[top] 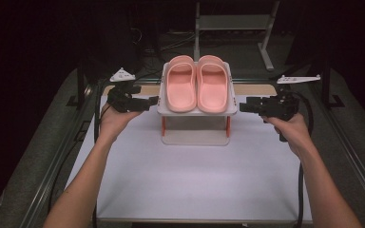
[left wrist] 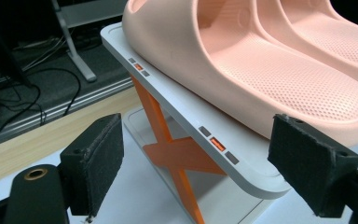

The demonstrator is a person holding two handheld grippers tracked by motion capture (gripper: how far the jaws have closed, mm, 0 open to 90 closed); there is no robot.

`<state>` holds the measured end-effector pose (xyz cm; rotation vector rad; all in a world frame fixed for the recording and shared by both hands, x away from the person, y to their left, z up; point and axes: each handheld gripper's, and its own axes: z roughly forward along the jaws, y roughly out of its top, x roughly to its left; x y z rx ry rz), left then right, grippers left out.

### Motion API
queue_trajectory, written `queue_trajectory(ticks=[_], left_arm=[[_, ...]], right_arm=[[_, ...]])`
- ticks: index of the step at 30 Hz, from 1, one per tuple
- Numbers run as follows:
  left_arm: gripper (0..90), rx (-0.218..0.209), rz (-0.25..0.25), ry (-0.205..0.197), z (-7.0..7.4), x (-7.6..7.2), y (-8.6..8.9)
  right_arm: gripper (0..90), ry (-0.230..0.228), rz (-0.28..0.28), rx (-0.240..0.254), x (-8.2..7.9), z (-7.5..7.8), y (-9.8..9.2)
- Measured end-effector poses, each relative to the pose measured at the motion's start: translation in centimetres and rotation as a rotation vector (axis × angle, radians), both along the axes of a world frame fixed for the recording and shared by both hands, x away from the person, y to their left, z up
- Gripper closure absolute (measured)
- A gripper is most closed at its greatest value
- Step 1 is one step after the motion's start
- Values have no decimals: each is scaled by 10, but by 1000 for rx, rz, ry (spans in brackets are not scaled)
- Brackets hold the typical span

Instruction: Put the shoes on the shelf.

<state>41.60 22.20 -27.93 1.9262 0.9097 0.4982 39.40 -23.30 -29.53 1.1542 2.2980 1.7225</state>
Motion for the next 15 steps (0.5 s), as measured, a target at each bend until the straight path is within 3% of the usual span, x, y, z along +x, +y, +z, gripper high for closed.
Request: queue_trajectory(ticks=[15], left_arm=[[158, 4, 8, 7, -10, -8, 6]], right_arm=[[355, -4, -6, 16, -11, -11, -6]])
